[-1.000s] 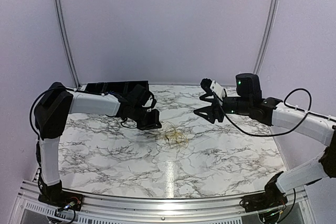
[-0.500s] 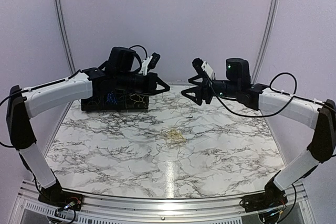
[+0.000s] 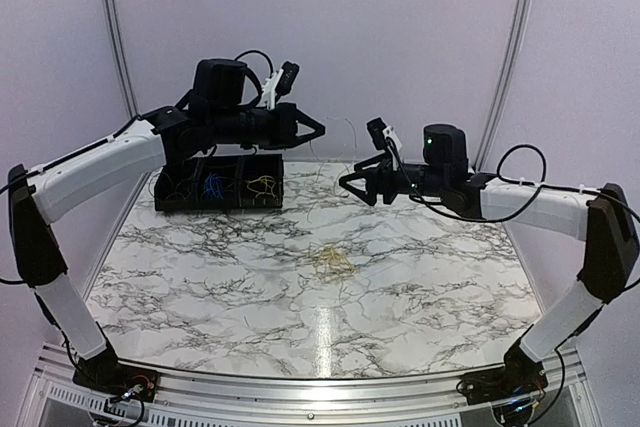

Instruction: Untangle the cables

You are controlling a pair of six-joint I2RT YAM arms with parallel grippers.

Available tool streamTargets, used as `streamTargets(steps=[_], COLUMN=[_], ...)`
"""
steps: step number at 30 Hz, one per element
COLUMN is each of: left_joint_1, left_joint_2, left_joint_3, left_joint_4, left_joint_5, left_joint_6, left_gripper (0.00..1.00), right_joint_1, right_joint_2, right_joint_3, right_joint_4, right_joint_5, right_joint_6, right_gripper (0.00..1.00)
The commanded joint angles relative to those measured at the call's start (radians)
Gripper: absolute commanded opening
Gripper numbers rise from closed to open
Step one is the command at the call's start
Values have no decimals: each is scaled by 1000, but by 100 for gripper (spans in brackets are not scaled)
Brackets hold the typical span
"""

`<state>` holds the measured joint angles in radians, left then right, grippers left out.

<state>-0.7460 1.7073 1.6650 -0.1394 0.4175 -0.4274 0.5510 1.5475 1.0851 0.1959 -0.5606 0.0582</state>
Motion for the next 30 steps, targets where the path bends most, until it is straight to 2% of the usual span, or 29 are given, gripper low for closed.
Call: streamTargets(steps=[1, 8, 12, 14, 20, 23, 30], left_joint_1=[-1, -1, -1, 0, -1, 0, 0], left_joint_2=[-57, -70, -82, -88, -104, -111, -117], left_joint_3=[68, 122, 116, 113, 95, 85, 76], left_joint_4=[17, 35, 39, 45, 62, 64, 64], left_joint_5=[-21, -45, -57, -60, -64, -64, -63], left_joint_6=[-17, -40, -48, -58, -78, -80, -74], left_gripper=[0, 0, 0, 0, 0, 0, 0], right_joint_1=[1, 2, 3, 3, 8, 16, 8], right_joint_2=[23, 36, 19, 7, -21, -31, -72], right_joint_3=[-6, -4, 1, 2, 5, 24, 130], right_joint_4=[93, 121, 119, 115, 131, 119, -83], right_joint_5=[-78, -64, -44, -31, -74, -109, -147], right_joint_6=[76, 64, 37, 25, 32, 0, -179], right_gripper=[78, 52, 50, 50, 66, 68, 71])
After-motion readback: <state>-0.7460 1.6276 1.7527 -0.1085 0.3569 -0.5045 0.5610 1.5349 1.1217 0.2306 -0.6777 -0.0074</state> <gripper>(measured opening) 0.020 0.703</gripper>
